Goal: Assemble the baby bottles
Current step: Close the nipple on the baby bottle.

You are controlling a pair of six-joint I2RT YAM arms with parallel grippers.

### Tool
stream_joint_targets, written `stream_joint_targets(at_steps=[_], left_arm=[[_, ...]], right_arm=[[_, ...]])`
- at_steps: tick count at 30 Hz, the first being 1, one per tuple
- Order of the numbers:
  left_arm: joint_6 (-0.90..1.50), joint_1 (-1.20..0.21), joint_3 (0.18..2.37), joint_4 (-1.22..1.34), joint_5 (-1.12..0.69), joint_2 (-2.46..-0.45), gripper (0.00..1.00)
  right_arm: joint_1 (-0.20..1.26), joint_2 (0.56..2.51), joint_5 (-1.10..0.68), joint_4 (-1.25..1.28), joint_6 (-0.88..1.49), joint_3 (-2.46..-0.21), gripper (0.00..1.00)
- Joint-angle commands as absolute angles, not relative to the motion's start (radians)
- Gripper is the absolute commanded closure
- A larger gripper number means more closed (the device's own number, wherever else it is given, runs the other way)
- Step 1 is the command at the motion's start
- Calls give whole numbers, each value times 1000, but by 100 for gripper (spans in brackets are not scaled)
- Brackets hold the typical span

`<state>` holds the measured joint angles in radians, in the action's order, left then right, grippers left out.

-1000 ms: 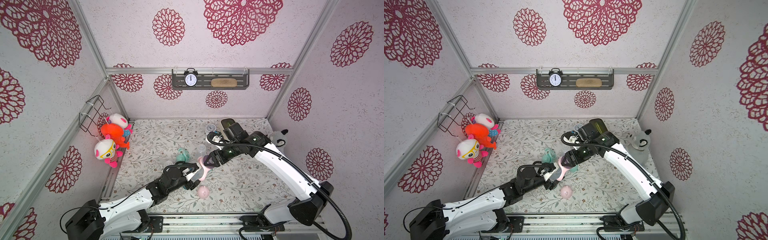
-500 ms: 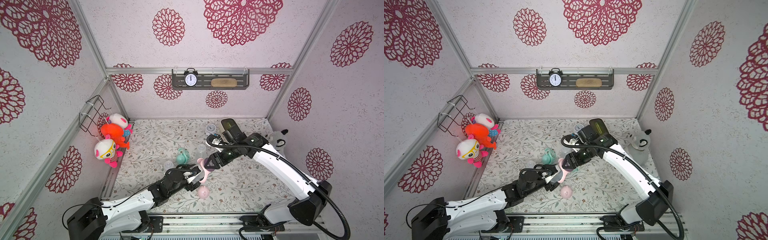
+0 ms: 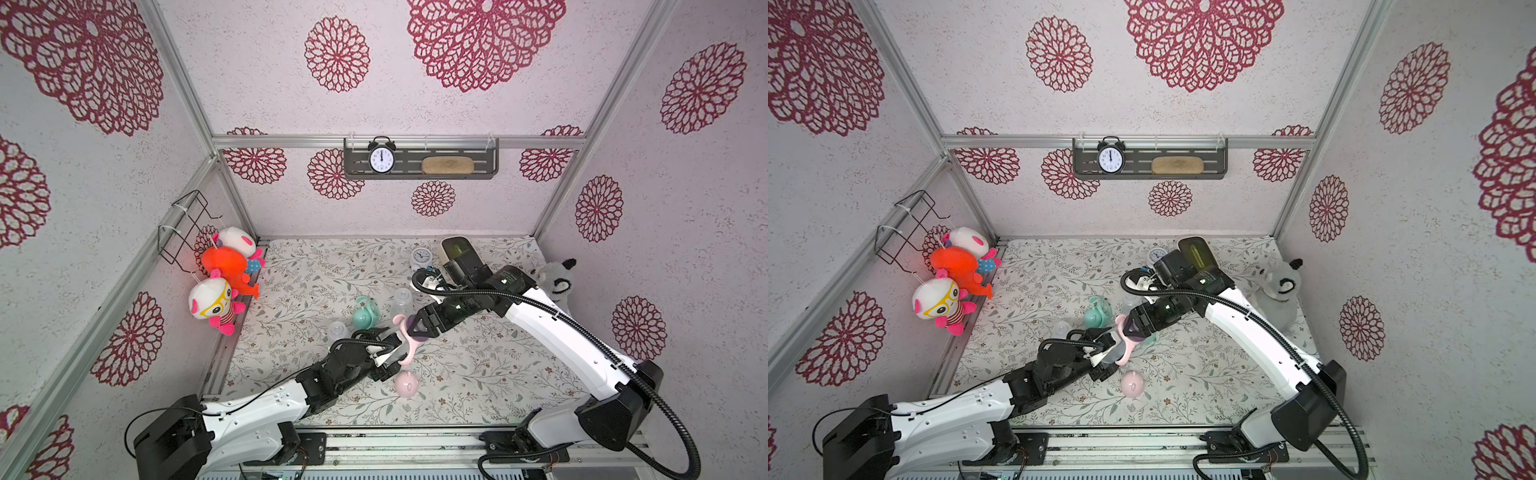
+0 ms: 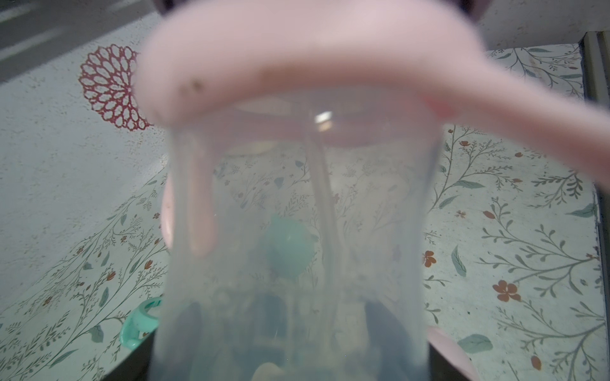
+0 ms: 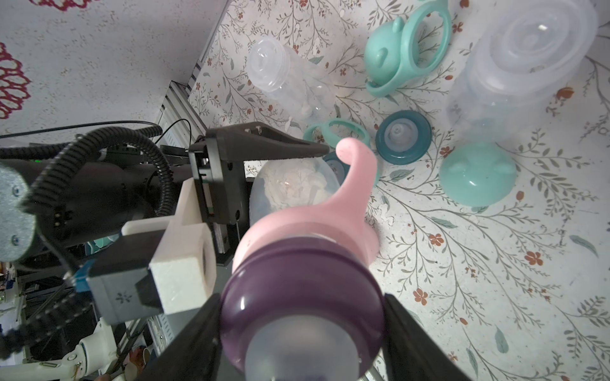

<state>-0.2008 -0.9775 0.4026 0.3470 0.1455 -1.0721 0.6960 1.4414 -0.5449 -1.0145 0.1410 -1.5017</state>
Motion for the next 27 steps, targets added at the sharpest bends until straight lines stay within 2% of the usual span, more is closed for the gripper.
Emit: stream_joint_targets(at_steps=[1,7,13,19,25,27], left_arm=[[-178,-986,420,405,116,-1007,100],[-162,-986,415,389,132,-940,100],[-167,-989,425,441,200,-982,100],[-194,-994,422,542,242,-1051,100],[-221,-1003,444,523,242,-1077,100],[-220,-1006,444,516,245,-1077,100]], right_arm=[[705,1395,-530,-1033,76,-1507,52],[710,1385,-560,-985,95,-1480,52],[727,1416,-591,-951,201,-1455,52],[768,1416,-595,-835,546,-1412,53],[751,1432,-566,-842,861,-1445,53],[745,1452,-562,-859,916,-1474,49]])
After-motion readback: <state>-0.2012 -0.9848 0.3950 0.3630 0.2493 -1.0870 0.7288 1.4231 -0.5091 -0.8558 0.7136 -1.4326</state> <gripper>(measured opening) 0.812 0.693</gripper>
